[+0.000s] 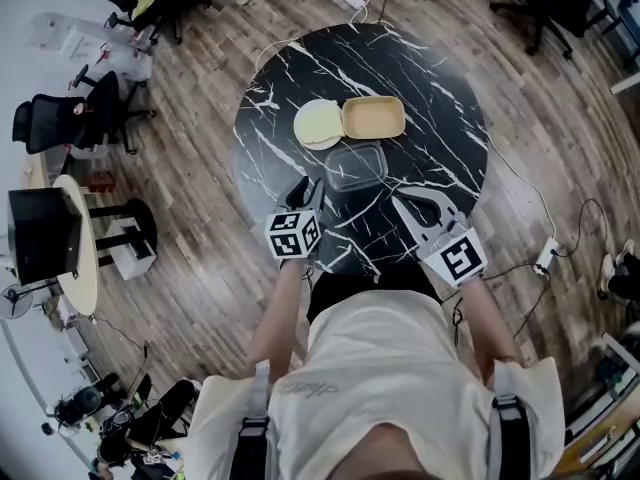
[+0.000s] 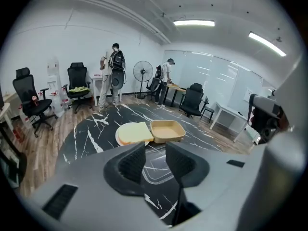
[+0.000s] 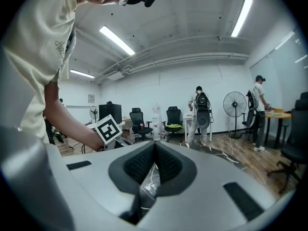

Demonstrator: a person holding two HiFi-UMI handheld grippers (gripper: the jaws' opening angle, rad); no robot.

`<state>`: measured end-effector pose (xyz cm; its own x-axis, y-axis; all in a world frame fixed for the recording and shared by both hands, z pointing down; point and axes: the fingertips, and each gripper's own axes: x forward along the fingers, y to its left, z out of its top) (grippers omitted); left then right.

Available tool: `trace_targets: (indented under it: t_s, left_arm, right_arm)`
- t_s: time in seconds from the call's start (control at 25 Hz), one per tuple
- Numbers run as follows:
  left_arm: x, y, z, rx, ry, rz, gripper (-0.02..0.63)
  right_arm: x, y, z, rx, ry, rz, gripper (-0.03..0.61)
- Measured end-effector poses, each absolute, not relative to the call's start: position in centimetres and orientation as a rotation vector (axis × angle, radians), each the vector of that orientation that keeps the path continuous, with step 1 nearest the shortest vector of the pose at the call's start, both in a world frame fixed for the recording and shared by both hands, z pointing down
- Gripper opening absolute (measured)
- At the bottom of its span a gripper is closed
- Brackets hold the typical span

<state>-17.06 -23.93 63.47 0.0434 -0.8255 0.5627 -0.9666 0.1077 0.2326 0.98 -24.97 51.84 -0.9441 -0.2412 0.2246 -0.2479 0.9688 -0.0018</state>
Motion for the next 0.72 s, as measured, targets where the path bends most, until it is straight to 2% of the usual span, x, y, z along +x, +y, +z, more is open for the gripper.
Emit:
trace_targets:
  t_s: [0.4, 0.72]
  left_arm:
    - [-19.3, -25.0, 74.0, 1.519, -1.714, 0.32, 0.146]
    - [-19.4, -25.4, 78.2, 1.454, -1.664, 0.377, 0.146]
  right_arm:
    - [1.3, -26.1, 55.8, 0.341, -2.779, 0.138, 0.006]
    - [1.0, -27.7, 56.8, 0.346, -2.752, 0.157, 0.006]
